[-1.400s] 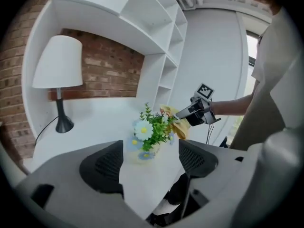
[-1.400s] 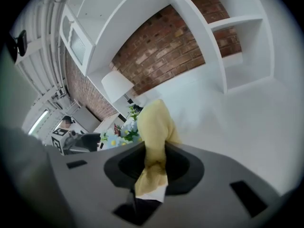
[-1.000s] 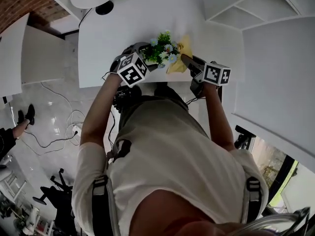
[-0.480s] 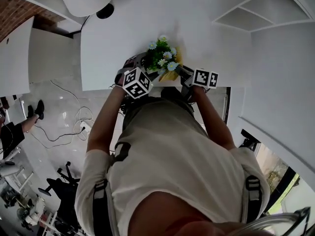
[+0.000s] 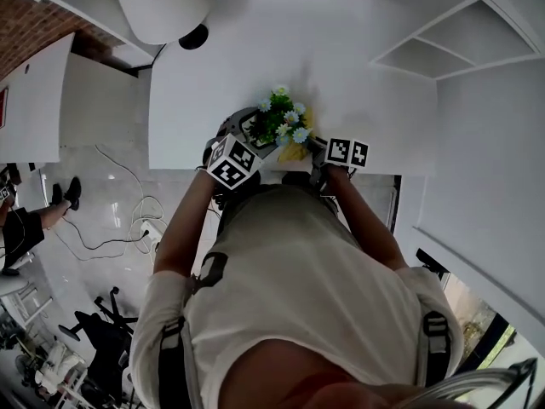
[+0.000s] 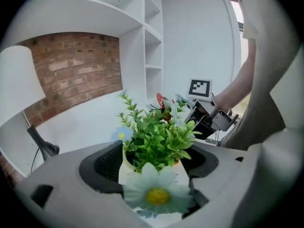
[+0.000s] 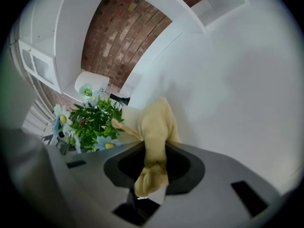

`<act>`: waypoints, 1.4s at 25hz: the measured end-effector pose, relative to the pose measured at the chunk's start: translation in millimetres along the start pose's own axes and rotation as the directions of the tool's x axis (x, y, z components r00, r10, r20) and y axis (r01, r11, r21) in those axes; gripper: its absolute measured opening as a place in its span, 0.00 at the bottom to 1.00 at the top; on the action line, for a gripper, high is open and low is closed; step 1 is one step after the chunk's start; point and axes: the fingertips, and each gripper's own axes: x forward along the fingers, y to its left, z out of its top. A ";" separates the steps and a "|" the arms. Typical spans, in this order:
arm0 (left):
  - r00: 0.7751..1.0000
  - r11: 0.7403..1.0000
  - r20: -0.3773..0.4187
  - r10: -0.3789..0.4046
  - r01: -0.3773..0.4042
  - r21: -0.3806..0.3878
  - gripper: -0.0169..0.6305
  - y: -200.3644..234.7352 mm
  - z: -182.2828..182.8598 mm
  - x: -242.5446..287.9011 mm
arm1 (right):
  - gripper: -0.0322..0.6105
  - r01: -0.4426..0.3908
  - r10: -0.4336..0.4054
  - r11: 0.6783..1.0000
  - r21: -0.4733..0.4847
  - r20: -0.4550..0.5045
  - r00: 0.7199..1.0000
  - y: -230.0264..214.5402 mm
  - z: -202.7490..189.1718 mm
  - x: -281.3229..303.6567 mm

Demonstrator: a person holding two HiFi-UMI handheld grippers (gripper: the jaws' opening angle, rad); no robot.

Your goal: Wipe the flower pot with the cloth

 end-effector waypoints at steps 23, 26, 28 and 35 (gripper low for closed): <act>0.995 0.987 0.070 0.072 -0.062 -0.146 0.58 -0.9 -11.2 11.8 | 0.22 -0.064 0.062 0.997 0.039 0.032 0.998 8.9 9.6 7.5; 0.997 0.993 0.035 0.063 -0.059 -0.102 0.58 -7.1 -21.2 9.1 | 0.22 -0.058 0.057 0.998 0.036 0.026 0.998 8.5 2.5 10.1; 0.998 0.995 0.008 0.056 -0.055 -0.078 0.58 -8.3 -24.7 8.8 | 0.22 -0.056 0.055 0.997 0.050 0.023 0.998 9.8 0.8 9.4; 0.999 0.997 0.013 0.045 -0.045 -0.064 0.58 -10.8 -23.0 4.0 | 0.22 -0.155 0.151 0.987 0.044 0.069 0.986 44.9 19.1 -11.9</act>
